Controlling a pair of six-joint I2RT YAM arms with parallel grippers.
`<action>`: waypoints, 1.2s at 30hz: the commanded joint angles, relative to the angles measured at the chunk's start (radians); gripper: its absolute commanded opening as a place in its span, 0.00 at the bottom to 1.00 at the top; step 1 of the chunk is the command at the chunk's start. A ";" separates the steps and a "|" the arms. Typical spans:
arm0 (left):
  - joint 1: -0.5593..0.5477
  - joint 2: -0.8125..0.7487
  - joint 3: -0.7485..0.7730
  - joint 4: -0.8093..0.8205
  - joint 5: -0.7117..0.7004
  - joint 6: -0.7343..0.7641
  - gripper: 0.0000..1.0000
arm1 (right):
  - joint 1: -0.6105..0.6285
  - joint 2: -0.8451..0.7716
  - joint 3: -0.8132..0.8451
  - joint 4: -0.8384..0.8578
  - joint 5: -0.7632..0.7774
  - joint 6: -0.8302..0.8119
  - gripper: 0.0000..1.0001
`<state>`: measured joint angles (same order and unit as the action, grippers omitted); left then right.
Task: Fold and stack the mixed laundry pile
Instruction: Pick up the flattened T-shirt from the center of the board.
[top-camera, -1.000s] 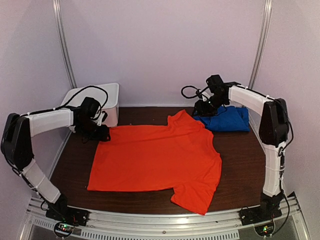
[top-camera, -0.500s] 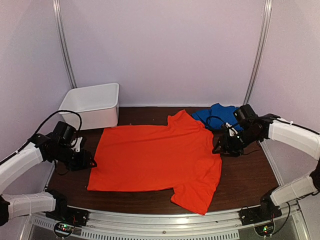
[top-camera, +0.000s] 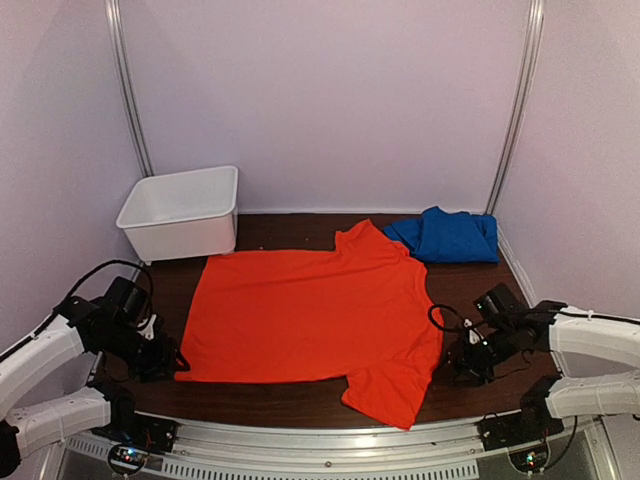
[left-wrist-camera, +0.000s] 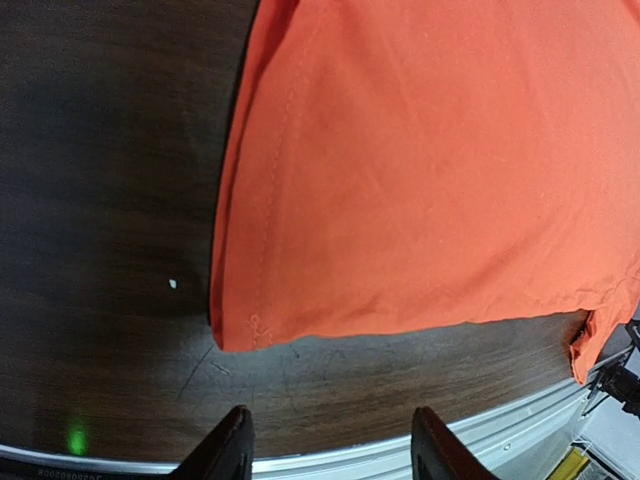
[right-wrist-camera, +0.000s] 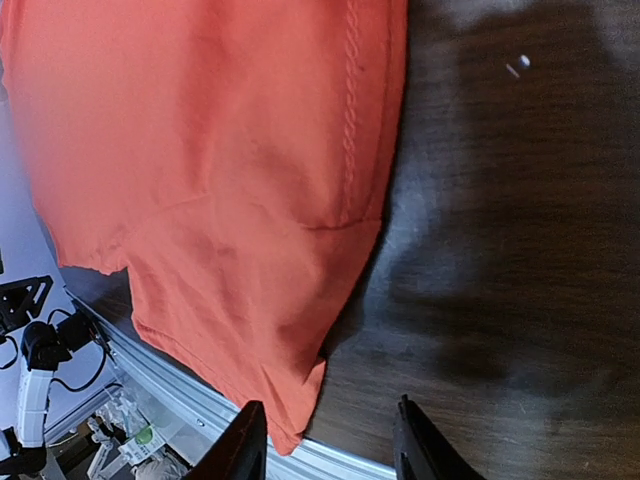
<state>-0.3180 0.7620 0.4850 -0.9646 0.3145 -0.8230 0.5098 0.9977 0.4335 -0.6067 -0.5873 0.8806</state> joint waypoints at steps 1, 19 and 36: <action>0.002 0.000 -0.010 0.031 0.008 -0.038 0.55 | 0.037 -0.034 -0.089 0.159 -0.013 0.129 0.42; 0.002 0.003 -0.065 0.077 0.022 -0.064 0.55 | 0.048 0.057 -0.173 0.434 -0.016 0.229 0.20; 0.002 0.022 -0.095 0.048 -0.054 -0.147 0.39 | 0.048 0.018 -0.134 0.342 0.030 0.212 0.00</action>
<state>-0.3180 0.7540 0.3923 -0.9150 0.3065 -0.9333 0.5522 1.0065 0.2707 -0.2428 -0.5888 1.1069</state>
